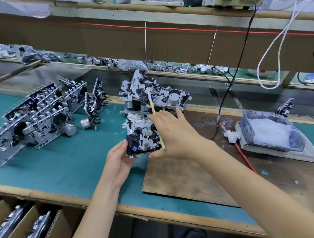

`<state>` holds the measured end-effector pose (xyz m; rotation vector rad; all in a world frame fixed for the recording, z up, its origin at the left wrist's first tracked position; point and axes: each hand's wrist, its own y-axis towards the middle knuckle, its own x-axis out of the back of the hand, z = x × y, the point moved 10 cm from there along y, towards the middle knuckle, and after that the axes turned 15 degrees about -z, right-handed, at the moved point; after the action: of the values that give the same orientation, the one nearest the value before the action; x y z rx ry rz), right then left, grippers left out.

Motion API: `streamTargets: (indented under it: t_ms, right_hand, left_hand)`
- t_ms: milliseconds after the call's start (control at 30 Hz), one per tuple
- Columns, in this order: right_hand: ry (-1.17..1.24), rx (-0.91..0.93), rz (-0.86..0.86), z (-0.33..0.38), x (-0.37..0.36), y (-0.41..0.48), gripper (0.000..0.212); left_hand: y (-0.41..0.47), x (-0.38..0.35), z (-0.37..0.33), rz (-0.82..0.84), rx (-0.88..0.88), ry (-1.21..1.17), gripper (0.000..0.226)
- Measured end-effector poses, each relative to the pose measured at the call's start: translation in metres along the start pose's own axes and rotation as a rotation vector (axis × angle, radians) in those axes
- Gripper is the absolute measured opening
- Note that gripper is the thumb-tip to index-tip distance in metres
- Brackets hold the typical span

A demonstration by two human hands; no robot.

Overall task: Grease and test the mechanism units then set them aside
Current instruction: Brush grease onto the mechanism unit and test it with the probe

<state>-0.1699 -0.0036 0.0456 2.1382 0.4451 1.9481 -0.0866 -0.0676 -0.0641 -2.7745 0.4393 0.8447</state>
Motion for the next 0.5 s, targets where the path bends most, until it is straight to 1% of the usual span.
streamTargets:
  t_ms: [200,267,300,333,400,433,467,500]
  right_hand:
    - [-0.028,0.051,-0.051,0.003,0.004,0.003,0.099]
    - [0.045,0.025,-0.045,0.000,0.006,0.000,0.097]
    - [0.128,0.006,-0.072,-0.001,0.011,-0.001,0.092]
    - [0.248,-0.015,-0.143,-0.003,0.021,-0.002,0.081]
    - [0.481,-0.036,-0.374,-0.007,0.050,-0.008,0.046]
    - [0.543,-0.024,-0.490,-0.008,0.066,-0.013,0.033]
    - [0.578,0.004,-0.581,-0.008,0.078,-0.017,0.026]
    - [0.598,0.046,-0.636,-0.005,0.088,-0.022,0.024]
  left_hand:
    - [-0.002,-0.002,0.000,0.024,-0.003,0.020,0.032]
    - [-0.002,-0.001,0.000,0.021,-0.003,0.007,0.032]
    - [-0.001,0.000,-0.001,0.017,-0.003,-0.001,0.032]
    - [0.000,0.001,-0.001,0.009,-0.003,-0.011,0.032]
    - [0.002,0.004,-0.001,-0.017,0.003,-0.029,0.034]
    - [0.003,0.006,0.000,-0.029,0.005,-0.033,0.038]
    - [0.003,0.007,0.000,-0.038,0.008,-0.034,0.041]
    - [0.004,0.008,0.001,-0.043,0.007,-0.035,0.042]
